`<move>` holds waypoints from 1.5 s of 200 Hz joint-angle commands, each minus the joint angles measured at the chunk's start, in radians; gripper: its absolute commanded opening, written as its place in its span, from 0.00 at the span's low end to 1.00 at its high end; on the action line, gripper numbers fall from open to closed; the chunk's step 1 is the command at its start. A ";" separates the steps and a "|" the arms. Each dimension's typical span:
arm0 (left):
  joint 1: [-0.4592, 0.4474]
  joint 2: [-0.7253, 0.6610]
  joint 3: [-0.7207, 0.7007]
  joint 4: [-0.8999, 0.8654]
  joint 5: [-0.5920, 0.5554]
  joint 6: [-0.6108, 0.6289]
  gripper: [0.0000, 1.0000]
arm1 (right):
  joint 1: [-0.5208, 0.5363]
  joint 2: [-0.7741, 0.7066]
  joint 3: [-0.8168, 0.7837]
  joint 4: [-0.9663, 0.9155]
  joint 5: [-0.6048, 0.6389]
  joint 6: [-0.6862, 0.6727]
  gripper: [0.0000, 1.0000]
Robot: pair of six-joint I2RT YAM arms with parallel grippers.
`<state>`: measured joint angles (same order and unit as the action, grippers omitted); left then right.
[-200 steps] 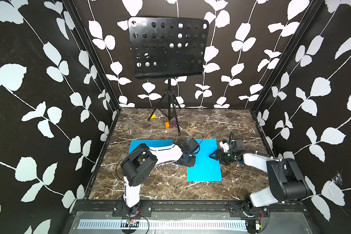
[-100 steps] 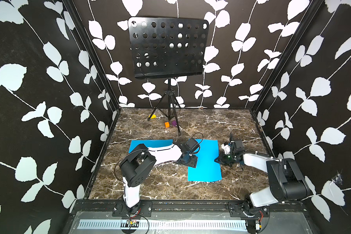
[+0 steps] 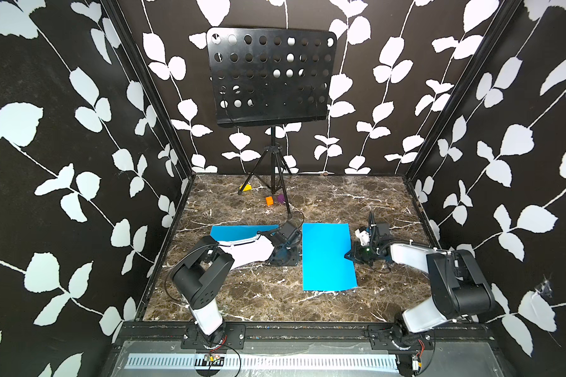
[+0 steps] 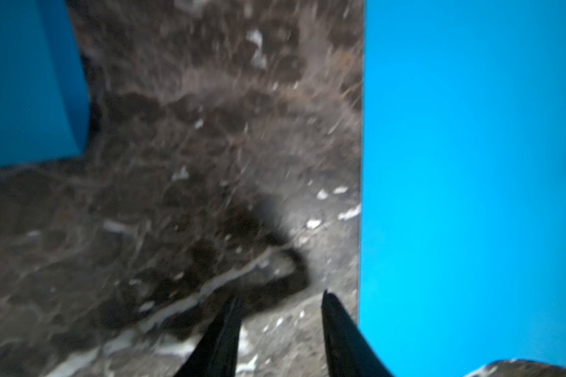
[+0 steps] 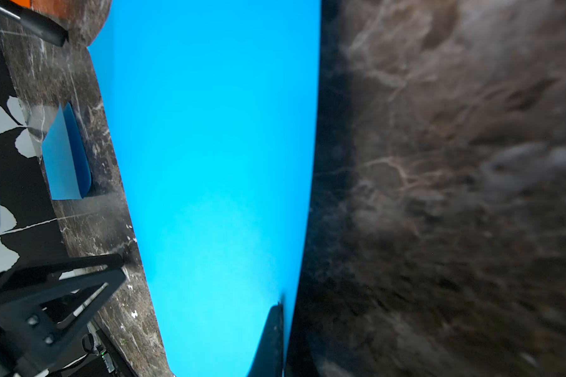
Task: Fold the rectangular paper in half along the long edge
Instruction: Fold the paper at the center of the board.
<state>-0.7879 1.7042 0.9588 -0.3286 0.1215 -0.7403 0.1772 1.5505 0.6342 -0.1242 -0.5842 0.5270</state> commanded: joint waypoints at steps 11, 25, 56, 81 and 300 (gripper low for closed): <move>-0.007 0.038 -0.031 0.120 0.112 -0.060 0.35 | 0.015 0.020 0.021 0.011 -0.012 -0.006 0.00; -0.004 0.054 -0.030 0.122 0.105 -0.060 0.32 | 0.020 0.027 0.026 0.008 -0.017 -0.006 0.00; 0.002 0.092 -0.029 0.120 0.091 -0.058 0.24 | 0.036 0.036 0.035 0.007 -0.031 -0.011 0.00; 0.003 0.115 -0.022 0.097 0.071 -0.054 0.16 | 0.045 0.041 0.043 -0.003 -0.043 -0.018 0.00; 0.004 0.111 -0.035 -0.024 0.017 -0.048 0.20 | 0.002 -0.036 0.101 -0.115 0.070 -0.045 0.29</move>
<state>-0.7883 1.7763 0.9665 -0.2039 0.1890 -0.7933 0.1890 1.5368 0.7261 -0.2222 -0.5301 0.4896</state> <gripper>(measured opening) 0.205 0.281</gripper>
